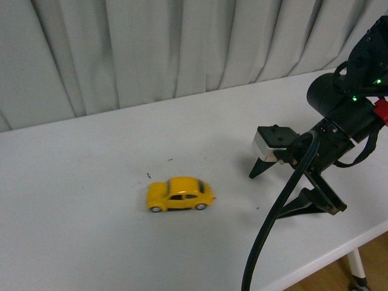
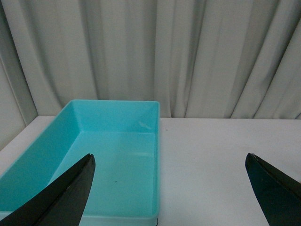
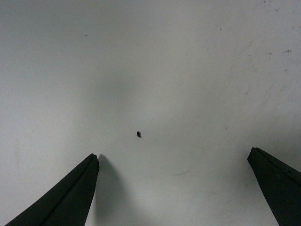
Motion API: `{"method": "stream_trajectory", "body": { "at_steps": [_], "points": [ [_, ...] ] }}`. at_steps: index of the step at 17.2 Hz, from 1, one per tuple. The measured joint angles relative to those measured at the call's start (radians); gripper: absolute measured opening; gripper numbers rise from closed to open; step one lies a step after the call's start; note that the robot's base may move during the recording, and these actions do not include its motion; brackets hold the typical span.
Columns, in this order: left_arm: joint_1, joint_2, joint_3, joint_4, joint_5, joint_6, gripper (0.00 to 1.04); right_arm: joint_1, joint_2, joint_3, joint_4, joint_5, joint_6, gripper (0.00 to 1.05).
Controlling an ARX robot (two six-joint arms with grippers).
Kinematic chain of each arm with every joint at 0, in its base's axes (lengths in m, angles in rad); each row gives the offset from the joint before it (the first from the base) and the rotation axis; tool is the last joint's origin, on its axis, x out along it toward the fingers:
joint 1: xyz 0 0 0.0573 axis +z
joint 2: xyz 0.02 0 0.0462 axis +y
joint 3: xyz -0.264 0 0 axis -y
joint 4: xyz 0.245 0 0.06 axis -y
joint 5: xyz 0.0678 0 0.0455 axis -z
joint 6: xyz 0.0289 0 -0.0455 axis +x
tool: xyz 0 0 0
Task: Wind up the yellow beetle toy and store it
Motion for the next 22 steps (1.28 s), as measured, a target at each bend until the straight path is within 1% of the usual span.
{"method": "stream_trajectory", "body": {
  "at_steps": [5, 6, 7, 8, 11, 13, 17, 18, 19, 20, 21, 22],
  "points": [
    [0.0, 0.0, 0.0, 0.0, 0.0, 0.0, 0.98, 0.009, -0.007, 0.0, -0.013, 0.003, -0.012, 0.98],
    [0.0, 0.0, 0.0, 0.0, 0.0, 0.0, 0.98, 0.016, -0.014, 0.008, -0.035, 0.016, -0.021, 0.98],
    [0.0, 0.0, 0.0, 0.0, 0.0, 0.0, 0.98, 0.035, -0.034, 0.019, -0.094, 0.044, -0.033, 0.98],
    [0.0, 0.0, 0.0, 0.0, 0.0, 0.0, 0.98, 0.048, -0.06, 0.021, -0.163, 0.042, -0.033, 0.98],
    [0.0, 0.0, 0.0, 0.0, 0.0, 0.0, 0.98, 0.053, -0.239, 0.057, -0.192, -0.05, -0.033, 0.98],
    [0.0, 0.0, 0.0, 0.0, 0.0, 0.0, 0.98, 0.053, -0.357, 0.068, -0.191, -0.076, -0.034, 0.98],
    [0.0, 0.0, 0.0, 0.0, 0.0, 0.0, 0.98, 0.067, -0.536, -0.034, -0.195, -0.126, -0.035, 0.98],
    [0.0, 0.0, 0.0, 0.0, 0.0, 0.0, 0.98, 0.079, -0.588, -0.077, -0.124, -0.122, -0.005, 0.97],
    [0.0, 0.0, 0.0, 0.0, 0.0, 0.0, 0.98, 0.121, -0.681, -0.246, 0.292, 0.057, 0.151, 0.89],
    [0.0, 0.0, 0.0, 0.0, 0.0, 0.0, 0.98, 0.173, -0.782, -0.452, 0.636, 0.248, 0.414, 0.78],
    [0.0, 0.0, 0.0, 0.0, 0.001, 0.0, 0.98, 0.221, -0.898, -0.666, 0.951, 0.407, 0.745, 0.66],
    [0.0, 0.0, 0.0, 0.0, 0.0, 0.0, 0.98, 0.23, -0.988, -0.783, 1.173, 0.493, 1.009, 0.55]
  ]
}}
